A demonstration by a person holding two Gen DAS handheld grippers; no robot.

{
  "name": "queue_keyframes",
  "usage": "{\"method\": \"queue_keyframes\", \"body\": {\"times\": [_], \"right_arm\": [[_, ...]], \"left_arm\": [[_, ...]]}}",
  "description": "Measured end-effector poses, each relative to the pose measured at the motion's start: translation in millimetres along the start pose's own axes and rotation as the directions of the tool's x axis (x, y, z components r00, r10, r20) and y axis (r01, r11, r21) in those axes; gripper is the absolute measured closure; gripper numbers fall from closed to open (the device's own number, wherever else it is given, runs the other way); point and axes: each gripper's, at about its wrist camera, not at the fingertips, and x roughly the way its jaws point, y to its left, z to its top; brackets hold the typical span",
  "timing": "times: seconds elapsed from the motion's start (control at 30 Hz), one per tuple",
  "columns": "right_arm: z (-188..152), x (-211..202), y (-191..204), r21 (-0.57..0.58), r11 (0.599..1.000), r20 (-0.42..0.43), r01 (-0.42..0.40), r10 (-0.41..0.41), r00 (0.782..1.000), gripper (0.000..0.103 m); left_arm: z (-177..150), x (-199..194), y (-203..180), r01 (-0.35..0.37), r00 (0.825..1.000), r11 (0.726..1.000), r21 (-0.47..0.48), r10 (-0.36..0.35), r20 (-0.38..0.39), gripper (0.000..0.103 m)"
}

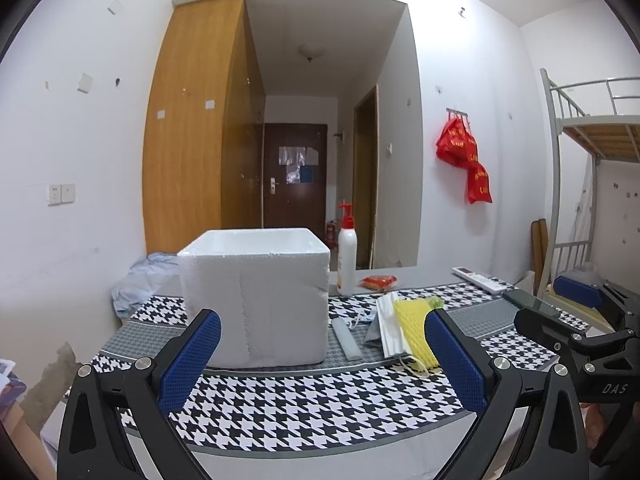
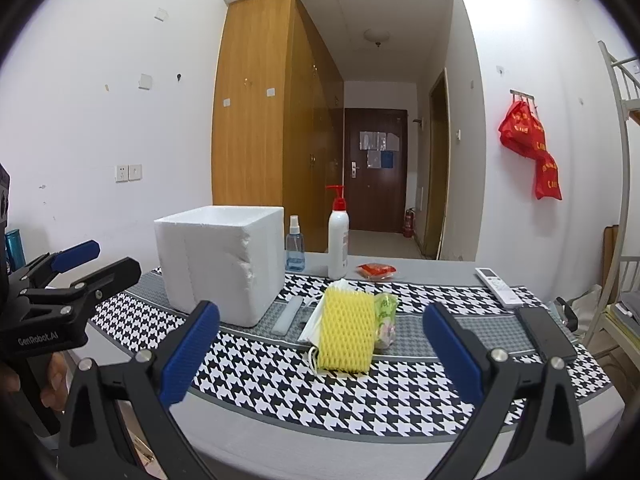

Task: Organize soft objects
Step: 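Move both tools toward the yellow foam net on the table, then close the right gripper on the yellow foam net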

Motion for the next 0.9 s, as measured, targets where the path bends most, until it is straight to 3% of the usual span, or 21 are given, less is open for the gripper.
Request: {"method": "queue_keyframes", "body": {"times": [0.27, 0.53, 0.9], "right_arm": [[-2, 2, -10, 0.035, 0.999, -0.008, -0.018, 0.018, 1.000, 0.000], [-9, 31, -23, 0.045, 0.999, -0.088, -0.009, 0.013, 0.996, 0.000], [-13, 56, -36, 0.049, 0.999, -0.141, -0.002, 0.009, 0.990, 0.000]], "left_arm": [[-3, 12, -1, 0.013, 0.999, 1.000, -0.013, -0.013, -0.037, 0.001], [-8, 45, -14, 0.041, 0.994, 0.999, 0.015, -0.040, -0.106, 0.001], [-3, 71, -20, 0.075, 0.987, 0.997, 0.034, -0.069, -0.145, 0.001]]}}
